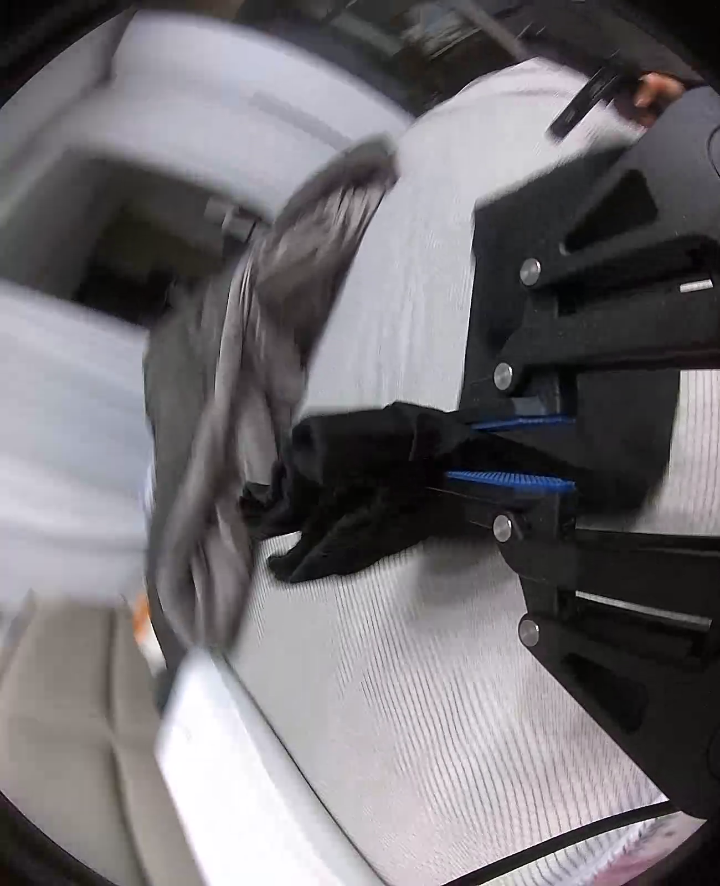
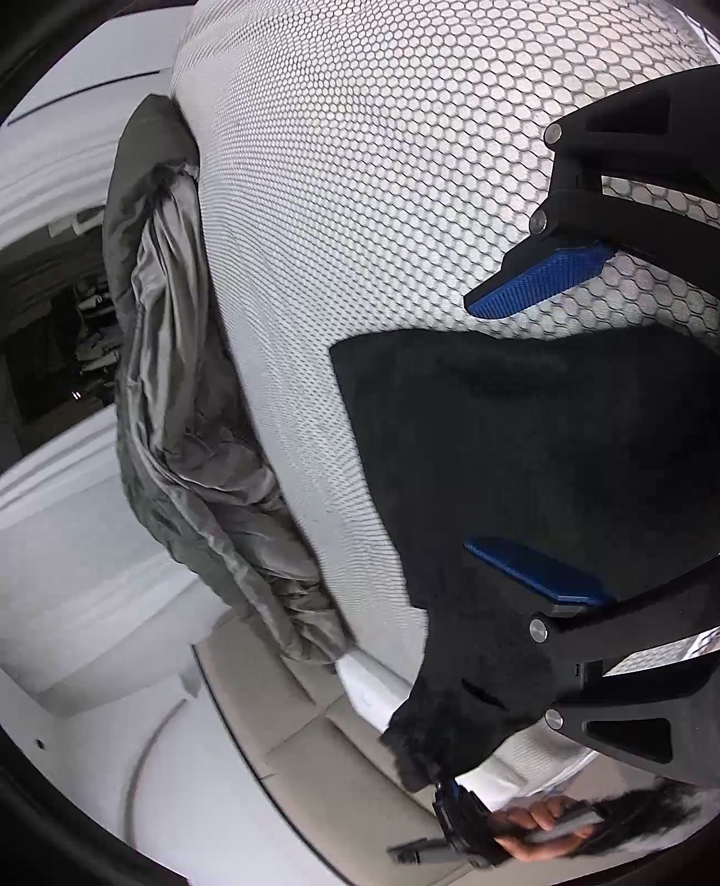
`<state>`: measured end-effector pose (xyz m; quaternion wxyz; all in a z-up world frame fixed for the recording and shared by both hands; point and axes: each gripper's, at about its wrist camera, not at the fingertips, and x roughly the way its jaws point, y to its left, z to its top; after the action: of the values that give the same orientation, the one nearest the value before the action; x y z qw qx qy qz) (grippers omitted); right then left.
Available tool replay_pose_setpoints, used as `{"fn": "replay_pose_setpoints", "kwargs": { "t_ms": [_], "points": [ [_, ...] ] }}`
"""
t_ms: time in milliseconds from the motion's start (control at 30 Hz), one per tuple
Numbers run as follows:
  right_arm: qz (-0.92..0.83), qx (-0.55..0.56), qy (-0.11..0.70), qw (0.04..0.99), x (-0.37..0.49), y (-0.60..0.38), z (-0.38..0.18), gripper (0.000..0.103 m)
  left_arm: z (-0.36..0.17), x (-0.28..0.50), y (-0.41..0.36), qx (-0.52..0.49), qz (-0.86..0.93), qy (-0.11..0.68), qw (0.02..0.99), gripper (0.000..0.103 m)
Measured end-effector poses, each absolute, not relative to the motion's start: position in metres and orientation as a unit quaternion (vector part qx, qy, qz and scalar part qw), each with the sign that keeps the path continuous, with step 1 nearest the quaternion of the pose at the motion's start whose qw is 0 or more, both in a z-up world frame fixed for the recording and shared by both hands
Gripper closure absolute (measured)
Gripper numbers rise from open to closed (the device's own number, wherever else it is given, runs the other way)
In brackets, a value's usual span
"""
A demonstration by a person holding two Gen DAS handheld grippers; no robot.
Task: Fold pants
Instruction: 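Lift the folded pants with the left tool and fold them again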
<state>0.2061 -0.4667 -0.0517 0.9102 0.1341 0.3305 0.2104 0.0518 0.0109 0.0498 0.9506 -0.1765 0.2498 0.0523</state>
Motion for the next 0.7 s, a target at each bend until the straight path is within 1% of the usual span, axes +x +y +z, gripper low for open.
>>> {"fn": "replay_pose_setpoints", "kwargs": {
  "t_ms": [133, 233, 267, 300, 367, 433, 533, 567, 600, 667, 700],
  "points": [
    [0.208, 0.155, 0.322, 0.91, 0.208, -0.476, -0.047, 0.021, 0.071, 0.078, -0.107, -0.121, -0.051, 0.27, 0.954, 0.093],
    [0.204, 0.159, 0.315, 0.913, 0.204, -0.485, -0.041, 0.021, 0.057, 0.105, -0.204, -0.085, -0.142, 0.308, 0.937, 0.093],
    [0.199, 0.159, 0.311, 0.916, 0.202, -0.492, -0.039, 0.021, 0.044, 0.111, -0.23, -0.073, -0.175, 0.329, 0.925, 0.085],
    [0.195, 0.161, 0.309, 0.917, 0.201, -0.496, -0.037, 0.02, 0.031, 0.116, -0.255, -0.062, -0.21, 0.35, 0.911, 0.071],
    [0.183, 0.171, 0.308, 0.918, 0.198, -0.509, -0.035, 0.019, -0.007, 0.121, -0.298, -0.031, -0.262, 0.412, 0.872, 0.053],
    [0.173, 0.182, 0.314, 0.916, 0.198, -0.519, -0.036, 0.019, -0.033, 0.115, -0.309, -0.009, -0.265, 0.442, 0.857, 0.053],
    [0.173, 0.196, 0.332, 0.906, 0.2, -0.525, -0.041, 0.019, -0.037, 0.112, -0.297, 0.001, -0.26, 0.44, 0.86, 0.051],
    [0.178, 0.196, 0.336, 0.904, 0.201, -0.523, -0.041, 0.019, -0.033, 0.105, -0.288, 0.0, -0.252, 0.43, 0.867, 0.043],
    [0.19, 0.193, 0.341, 0.9, 0.202, -0.518, -0.041, 0.019, -0.028, 0.102, -0.274, -0.002, -0.234, 0.413, 0.88, 0.031],
    [0.219, 0.191, 0.35, 0.89, 0.203, -0.505, -0.041, 0.019, -0.02, 0.104, -0.25, -0.007, -0.197, 0.38, 0.904, 0.022],
    [0.245, 0.192, 0.355, 0.881, 0.204, -0.496, -0.042, 0.02, -0.02, 0.106, -0.234, -0.018, -0.175, 0.367, 0.914, 0.022]
  ]
}}
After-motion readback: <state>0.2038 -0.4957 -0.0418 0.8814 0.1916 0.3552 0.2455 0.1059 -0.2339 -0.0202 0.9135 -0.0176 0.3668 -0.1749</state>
